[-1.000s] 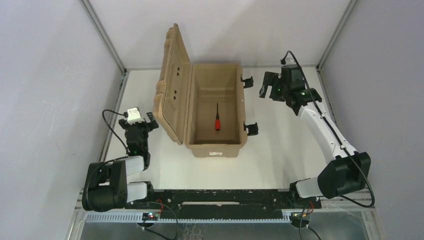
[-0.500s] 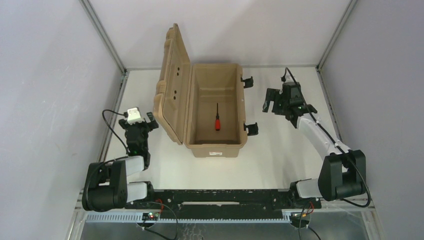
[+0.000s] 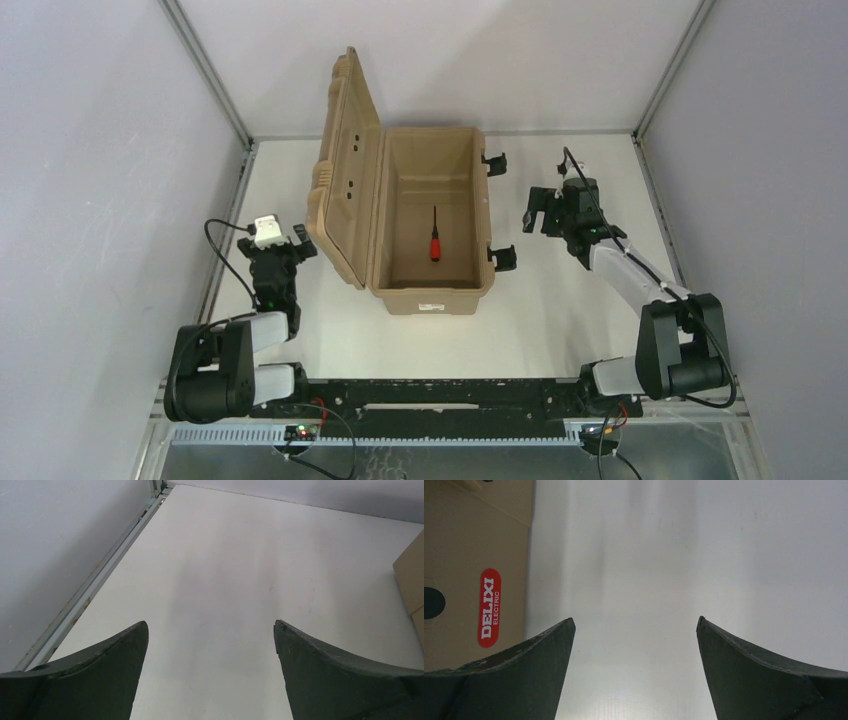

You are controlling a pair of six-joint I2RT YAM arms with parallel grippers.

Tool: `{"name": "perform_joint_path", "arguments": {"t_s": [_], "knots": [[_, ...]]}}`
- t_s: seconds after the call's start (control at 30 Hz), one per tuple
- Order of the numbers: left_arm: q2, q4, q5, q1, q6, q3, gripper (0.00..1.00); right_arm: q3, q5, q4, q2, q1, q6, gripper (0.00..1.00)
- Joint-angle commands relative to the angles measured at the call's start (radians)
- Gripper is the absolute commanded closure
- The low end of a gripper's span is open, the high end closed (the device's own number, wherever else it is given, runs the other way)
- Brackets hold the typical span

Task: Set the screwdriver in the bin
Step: Reset both arms

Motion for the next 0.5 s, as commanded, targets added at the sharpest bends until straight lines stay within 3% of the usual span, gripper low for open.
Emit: {"name": "perform_joint_path", "arguments": {"t_s": [0.0,0.47], "knots": [[-0.004,0.029,-0.001,0.002,0.014,0.005,0.0,-0.009,-0.007,0.083,0.01,-0.01,-0.016,0.01],[-0.003,0.029,-0.001,0.002,0.015,0.006,0.0,-0.02,-0.002,0.114,0.007,-0.017,-0.002,0.01]]}}
